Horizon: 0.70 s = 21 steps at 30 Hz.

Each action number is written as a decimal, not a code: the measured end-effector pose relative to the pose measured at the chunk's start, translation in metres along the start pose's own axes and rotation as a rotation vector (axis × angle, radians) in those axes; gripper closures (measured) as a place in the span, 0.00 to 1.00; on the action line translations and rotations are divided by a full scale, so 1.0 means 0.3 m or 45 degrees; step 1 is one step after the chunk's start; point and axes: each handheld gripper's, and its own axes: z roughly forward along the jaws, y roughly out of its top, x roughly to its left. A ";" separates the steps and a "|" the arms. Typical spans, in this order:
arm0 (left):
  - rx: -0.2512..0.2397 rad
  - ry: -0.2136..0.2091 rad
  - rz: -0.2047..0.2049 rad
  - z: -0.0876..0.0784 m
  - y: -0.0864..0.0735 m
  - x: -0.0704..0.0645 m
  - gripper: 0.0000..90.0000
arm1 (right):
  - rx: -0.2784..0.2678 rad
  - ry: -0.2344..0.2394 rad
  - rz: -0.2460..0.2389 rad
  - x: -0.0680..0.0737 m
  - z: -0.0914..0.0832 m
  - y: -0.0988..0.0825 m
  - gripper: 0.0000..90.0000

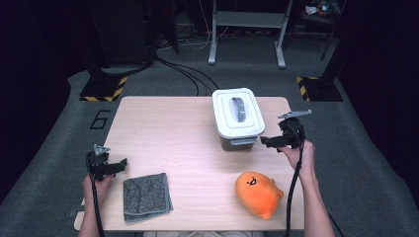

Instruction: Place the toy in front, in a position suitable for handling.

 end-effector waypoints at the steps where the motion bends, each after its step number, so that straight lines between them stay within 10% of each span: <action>1: 0.000 -0.001 -0.001 0.000 0.000 0.000 0.14 | 0.001 -0.002 -0.010 0.005 0.003 0.013 0.00; 21: 0.002 -0.003 -0.005 0.000 0.000 0.000 0.14 | 0.005 0.024 -0.069 0.071 0.080 0.155 0.01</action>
